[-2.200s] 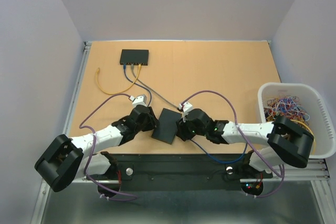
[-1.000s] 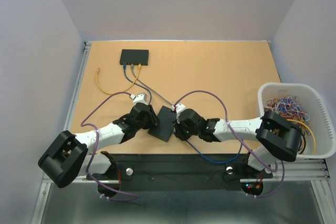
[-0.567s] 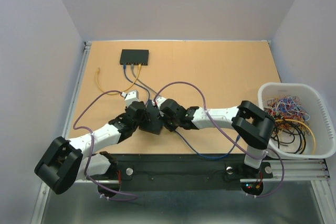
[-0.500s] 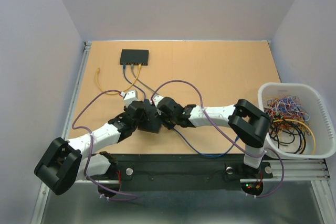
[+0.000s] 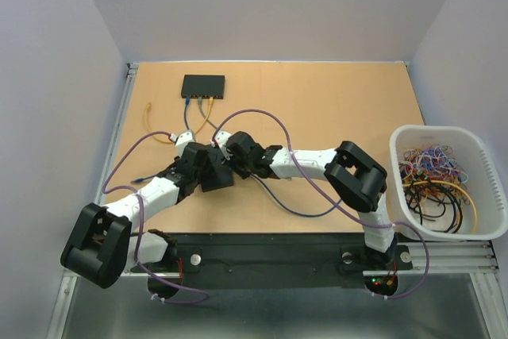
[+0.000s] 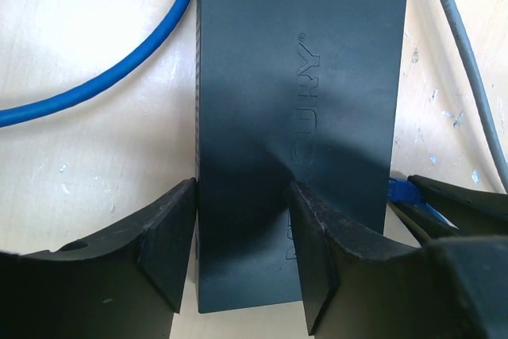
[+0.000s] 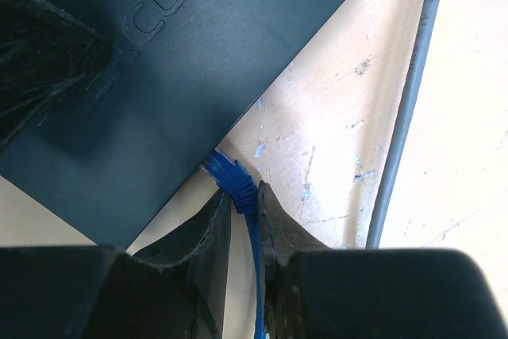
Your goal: Insert the plug into the switch port
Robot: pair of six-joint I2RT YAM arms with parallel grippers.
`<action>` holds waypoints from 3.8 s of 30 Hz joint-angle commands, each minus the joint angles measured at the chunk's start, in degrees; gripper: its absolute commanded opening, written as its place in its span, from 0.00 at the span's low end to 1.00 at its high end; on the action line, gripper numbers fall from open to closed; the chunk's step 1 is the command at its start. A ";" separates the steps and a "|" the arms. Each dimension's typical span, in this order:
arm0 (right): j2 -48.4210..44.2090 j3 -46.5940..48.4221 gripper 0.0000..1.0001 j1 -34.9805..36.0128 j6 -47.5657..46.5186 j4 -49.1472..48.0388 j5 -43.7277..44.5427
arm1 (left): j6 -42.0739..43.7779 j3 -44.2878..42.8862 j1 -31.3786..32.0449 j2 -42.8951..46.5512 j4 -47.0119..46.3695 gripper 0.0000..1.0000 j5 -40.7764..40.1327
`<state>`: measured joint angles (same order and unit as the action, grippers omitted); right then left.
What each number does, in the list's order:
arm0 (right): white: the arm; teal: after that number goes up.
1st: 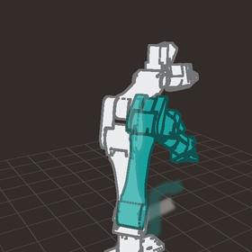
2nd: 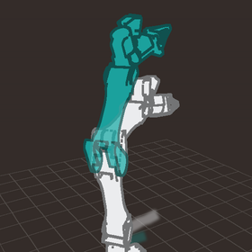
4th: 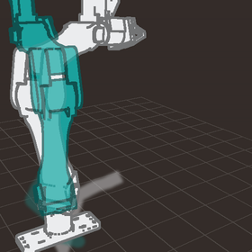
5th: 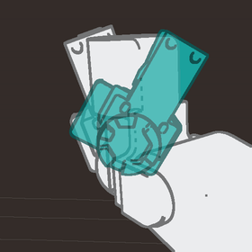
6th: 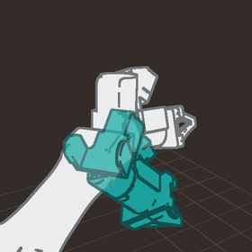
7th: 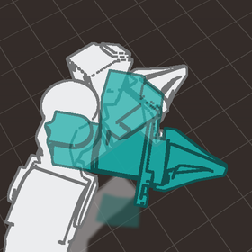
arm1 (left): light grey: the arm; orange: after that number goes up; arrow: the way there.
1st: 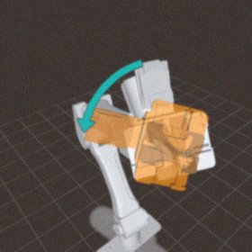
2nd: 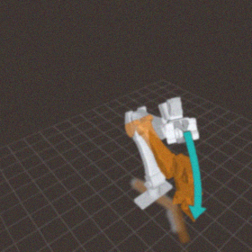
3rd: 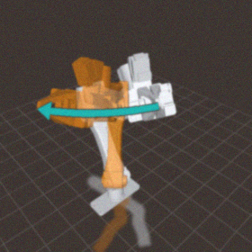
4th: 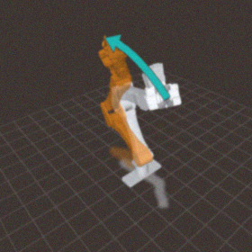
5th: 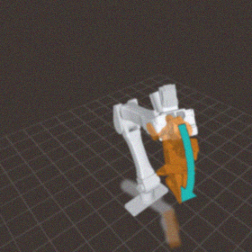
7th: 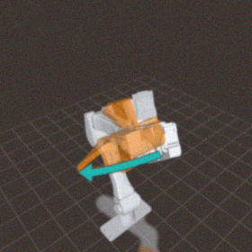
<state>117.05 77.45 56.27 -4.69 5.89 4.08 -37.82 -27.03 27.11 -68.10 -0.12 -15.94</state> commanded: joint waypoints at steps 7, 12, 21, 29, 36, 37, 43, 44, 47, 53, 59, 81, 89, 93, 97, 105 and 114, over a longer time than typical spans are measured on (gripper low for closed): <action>-4.19 -3.53 0.41 0.07 1.17 -7.22 1.28 | 0.82 -6.36 -1.54 1.74 1.34 0.75 7.60; -10.08 -6.96 0.63 0.07 1.87 -6.15 2.60 | 0.82 -11.37 -3.20 0.24 7.41 0.77 4.35; -23.87 -13.37 0.73 0.59 5.64 -0.44 2.25 | -1.02 -18.40 -5.40 7.52 15.41 0.80 -4.45; -42.14 -23.73 0.80 2.52 15.13 -0.97 0.67 | 6.18 -21.93 -5.23 17.01 17.94 0.79 1.96; -60.67 -31.91 0.89 4.55 21.82 -1.06 0.49 | 13.64 -22.72 -5.32 25.18 21.92 0.78 2.59; -63.07 -33.40 0.92 4.55 22.44 -0.97 0.32 | 14.18 -22.37 -5.23 26.34 21.74 0.79 2.24; -77.04 -37.28 1.00 4.55 27.27 3.50 0.39 | 15.67 -17.28 -5.23 38.64 15.51 0.80 4.08; -78.63 -38.15 1.00 4.55 28.93 5.17 1.89 | 16.28 -16.40 -5.23 41.70 14.20 0.80 4.25; -83.54 -38.86 1.00 4.55 32.27 6.84 5.48 | 16.90 -14.82 -5.32 46.81 12.34 0.83 3.29; -89.79 -32.63 1.00 4.55 38.43 20.80 18.40 | 15.60 -12.79 -5.23 57.62 11.19 0.99 -2.76; -98.06 -33.77 1.00 4.55 39.31 24.70 22.81 | 13.57 -11.38 -5.32 62.64 11.02 0.99 -7.69; -95.79 -34.03 1.00 4.55 42.22 25.93 23.18 | 13.21 -11.56 -5.32 57.12 11.81 0.99 -6.65; -93.50 -33.68 1.00 4.46 41.78 25.93 18.52 | 13.04 -11.73 -5.23 55.35 12.25 0.98 -6.12; -93.24 -33.59 1.00 4.55 41.52 25.84 18.33 | 13.13 -11.65 -5.32 55.35 12.07 0.98 -6.03; -93.67 -33.68 1.00 4.55 41.69 25.84 18.42 | 13.21 -11.64 -5.23 55.09 11.90 0.98 -5.85; -93.85 -33.86 1.00 4.55 41.69 25.84 18.16 | 13.30 -11.65 -5.23 54.74 11.90 0.98 -5.59; -93.41 -33.86 1.00 4.46 41.69 25.84 17.90 | 13.30 -11.65 -5.32 54.91 12.07 0.98 -5.68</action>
<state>23.64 42.41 60.47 36.91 32.64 22.26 -24.93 -38.89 21.76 -12.34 13.78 -21.47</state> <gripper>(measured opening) 0.998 0.981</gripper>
